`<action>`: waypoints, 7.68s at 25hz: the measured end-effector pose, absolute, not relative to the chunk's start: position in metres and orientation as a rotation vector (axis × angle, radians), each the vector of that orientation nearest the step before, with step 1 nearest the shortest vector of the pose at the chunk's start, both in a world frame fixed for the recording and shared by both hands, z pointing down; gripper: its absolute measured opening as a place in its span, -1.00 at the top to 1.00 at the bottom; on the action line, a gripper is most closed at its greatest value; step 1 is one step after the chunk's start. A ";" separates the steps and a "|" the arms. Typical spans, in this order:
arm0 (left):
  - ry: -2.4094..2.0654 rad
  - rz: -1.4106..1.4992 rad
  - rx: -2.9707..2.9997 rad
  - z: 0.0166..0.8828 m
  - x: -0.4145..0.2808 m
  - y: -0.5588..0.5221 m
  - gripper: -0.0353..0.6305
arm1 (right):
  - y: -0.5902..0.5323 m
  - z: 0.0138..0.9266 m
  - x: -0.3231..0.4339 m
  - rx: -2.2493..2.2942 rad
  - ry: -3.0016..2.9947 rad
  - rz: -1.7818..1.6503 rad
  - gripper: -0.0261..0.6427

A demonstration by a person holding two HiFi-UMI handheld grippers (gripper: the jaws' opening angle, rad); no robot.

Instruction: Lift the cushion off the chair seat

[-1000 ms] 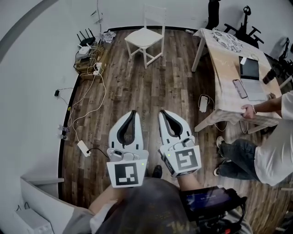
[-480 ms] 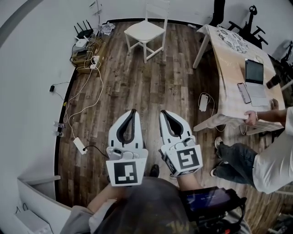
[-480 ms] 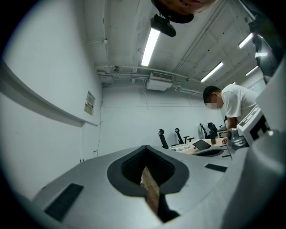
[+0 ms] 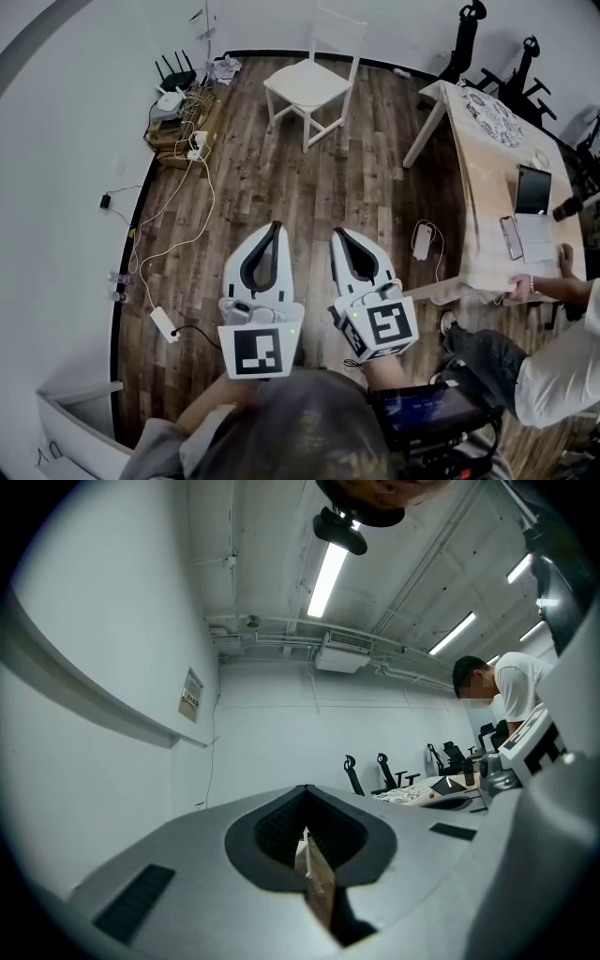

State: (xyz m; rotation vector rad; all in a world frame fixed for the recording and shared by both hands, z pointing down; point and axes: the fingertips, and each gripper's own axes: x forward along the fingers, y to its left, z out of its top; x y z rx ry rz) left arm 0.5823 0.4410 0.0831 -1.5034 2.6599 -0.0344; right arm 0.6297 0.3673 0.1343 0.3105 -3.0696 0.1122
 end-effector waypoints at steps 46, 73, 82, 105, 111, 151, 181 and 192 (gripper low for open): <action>2.700 -0.125 -1.540 0.105 0.333 0.207 0.88 | 0.139 0.148 0.374 0.297 -3.069 0.150 0.90; 2.778 -0.100 -1.483 0.123 0.138 0.151 0.88 | 0.069 0.169 0.184 0.275 -3.021 0.140 0.90; 2.747 -0.042 -1.509 0.114 0.050 0.134 0.88 | 0.055 0.159 0.101 0.311 -3.023 0.079 0.90; 2.786 -0.045 -1.496 0.126 -0.038 0.075 0.88 | -0.005 0.174 0.009 0.254 -2.995 0.110 0.90; 2.792 -0.072 -1.548 0.137 -0.063 0.024 0.88 | -0.054 0.185 -0.023 0.267 -2.982 0.166 0.90; 2.405 -0.074 -2.149 0.175 -0.247 -0.132 0.88 | -0.175 0.210 -0.201 0.774 -2.869 0.215 0.90; 1.858 -0.141 -2.726 0.279 -0.199 -0.153 0.88 | -0.152 0.315 -0.153 1.375 -2.609 0.409 0.90; 1.881 -0.172 -2.744 0.367 -0.190 -0.151 0.88 | -0.136 0.426 -0.134 1.407 -2.515 0.548 0.90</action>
